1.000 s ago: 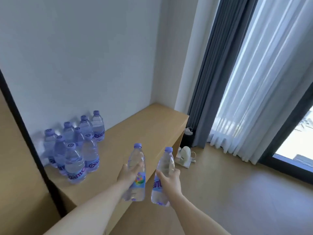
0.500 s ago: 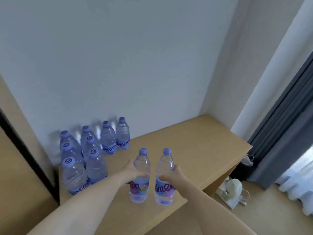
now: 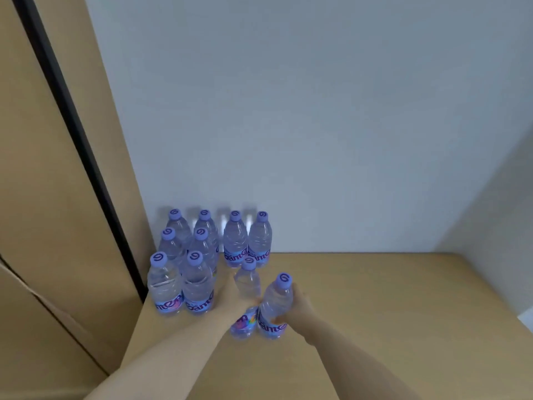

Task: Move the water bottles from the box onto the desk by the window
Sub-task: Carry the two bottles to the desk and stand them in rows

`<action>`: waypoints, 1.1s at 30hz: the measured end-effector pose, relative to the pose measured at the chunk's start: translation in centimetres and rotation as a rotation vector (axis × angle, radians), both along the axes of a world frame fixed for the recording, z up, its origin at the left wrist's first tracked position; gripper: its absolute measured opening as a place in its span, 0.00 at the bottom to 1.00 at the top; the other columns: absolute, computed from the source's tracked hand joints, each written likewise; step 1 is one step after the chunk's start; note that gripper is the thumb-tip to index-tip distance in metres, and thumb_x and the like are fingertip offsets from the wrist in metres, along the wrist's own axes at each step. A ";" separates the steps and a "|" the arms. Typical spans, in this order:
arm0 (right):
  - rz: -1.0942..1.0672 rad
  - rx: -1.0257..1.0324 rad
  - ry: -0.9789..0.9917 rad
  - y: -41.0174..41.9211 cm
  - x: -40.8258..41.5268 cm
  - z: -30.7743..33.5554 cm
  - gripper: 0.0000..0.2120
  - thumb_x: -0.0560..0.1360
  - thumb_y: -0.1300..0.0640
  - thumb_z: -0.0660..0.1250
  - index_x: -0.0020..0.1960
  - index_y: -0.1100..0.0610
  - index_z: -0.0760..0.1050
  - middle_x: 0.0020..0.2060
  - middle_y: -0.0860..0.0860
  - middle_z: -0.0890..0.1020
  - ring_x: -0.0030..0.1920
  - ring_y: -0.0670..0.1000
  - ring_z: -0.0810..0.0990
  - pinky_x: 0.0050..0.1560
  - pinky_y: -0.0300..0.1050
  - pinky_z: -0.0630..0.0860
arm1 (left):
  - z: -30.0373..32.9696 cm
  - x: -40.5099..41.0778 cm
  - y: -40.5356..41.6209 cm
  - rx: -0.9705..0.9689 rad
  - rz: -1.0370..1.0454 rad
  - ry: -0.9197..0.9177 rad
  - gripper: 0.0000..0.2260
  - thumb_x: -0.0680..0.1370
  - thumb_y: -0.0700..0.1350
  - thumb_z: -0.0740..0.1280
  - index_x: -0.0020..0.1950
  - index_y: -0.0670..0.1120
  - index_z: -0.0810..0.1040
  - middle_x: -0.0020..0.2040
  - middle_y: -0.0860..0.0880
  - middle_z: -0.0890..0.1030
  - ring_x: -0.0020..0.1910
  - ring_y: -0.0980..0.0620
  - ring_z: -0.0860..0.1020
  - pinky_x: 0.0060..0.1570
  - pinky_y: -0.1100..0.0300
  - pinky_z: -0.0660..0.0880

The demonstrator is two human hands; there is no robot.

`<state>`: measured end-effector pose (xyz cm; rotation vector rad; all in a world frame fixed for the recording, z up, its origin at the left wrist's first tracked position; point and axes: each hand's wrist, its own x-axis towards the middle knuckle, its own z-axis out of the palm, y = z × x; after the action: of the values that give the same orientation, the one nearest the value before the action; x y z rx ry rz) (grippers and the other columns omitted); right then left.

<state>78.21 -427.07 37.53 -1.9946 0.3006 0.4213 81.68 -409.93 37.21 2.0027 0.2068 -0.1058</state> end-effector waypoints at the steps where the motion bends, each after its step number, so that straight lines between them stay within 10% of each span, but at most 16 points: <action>1: -0.005 0.004 -0.013 0.1 0.6 -0.1 0.31 0.61 0.58 0.73 0.63 0.46 0.69 0.58 0.51 0.72 0.55 0.52 0.76 0.51 0.47 0.79 | 0.2 -0.2 0.0 -0.026 0.018 -0.015 0.21 0.61 0.50 0.74 0.50 0.56 0.69 0.41 0.54 0.80 0.43 0.55 0.81 0.40 0.62 0.76; 6: 0.010 -0.048 -0.074 1.1 3.0 -0.1 0.29 0.63 0.66 0.69 0.62 0.50 0.71 0.54 0.51 0.79 0.53 0.53 0.80 0.54 0.55 0.79 | -0.6 0.2 0.6 0.045 0.127 0.036 0.34 0.66 0.45 0.78 0.67 0.42 0.65 0.57 0.47 0.75 0.59 0.43 0.74 0.51 0.56 0.69; 11: -0.053 0.006 -0.138 2.8 4.7 -0.1 0.13 0.68 0.61 0.68 0.51 0.54 0.72 0.45 0.48 0.76 0.44 0.50 0.75 0.43 0.46 0.74 | -0.9 1.2 0.1 0.009 0.154 0.000 0.34 0.65 0.46 0.79 0.64 0.38 0.66 0.55 0.45 0.75 0.57 0.44 0.75 0.54 0.53 0.73; 16: -0.207 0.022 -0.141 4.4 4.0 0.1 0.35 0.69 0.54 0.75 0.69 0.55 0.59 0.63 0.50 0.63 0.57 0.49 0.69 0.55 0.44 0.70 | -0.8 0.9 1.1 -0.017 0.013 0.100 0.28 0.69 0.44 0.73 0.63 0.37 0.64 0.48 0.47 0.74 0.46 0.50 0.75 0.41 0.60 0.73; 19: -0.234 0.061 -0.189 4.3 4.3 0.2 0.34 0.69 0.50 0.76 0.67 0.57 0.62 0.63 0.50 0.68 0.55 0.48 0.73 0.52 0.43 0.72 | -1.1 1.2 1.8 -0.096 -0.015 0.119 0.34 0.61 0.53 0.72 0.60 0.37 0.68 0.47 0.38 0.75 0.47 0.45 0.78 0.47 0.48 0.77; 23: -0.161 -0.009 -0.184 3.3 5.4 1.3 0.23 0.71 0.50 0.73 0.60 0.55 0.67 0.49 0.48 0.78 0.48 0.47 0.79 0.41 0.40 0.73 | -1.3 1.3 1.5 -0.158 0.011 0.013 0.23 0.68 0.44 0.76 0.58 0.50 0.69 0.52 0.52 0.77 0.51 0.55 0.77 0.48 0.62 0.71; 33: -0.006 -0.052 -0.149 1.9 7.6 2.3 0.20 0.71 0.51 0.71 0.61 0.53 0.72 0.51 0.48 0.80 0.52 0.49 0.79 0.55 0.48 0.78 | -0.3 3.9 -0.1 -0.117 0.221 0.024 0.23 0.68 0.40 0.76 0.53 0.47 0.65 0.49 0.48 0.76 0.48 0.46 0.77 0.43 0.58 0.71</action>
<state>85.77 -425.17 39.86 -2.0625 0.2256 0.2623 85.55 -410.08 36.86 1.8503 0.4260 -0.0010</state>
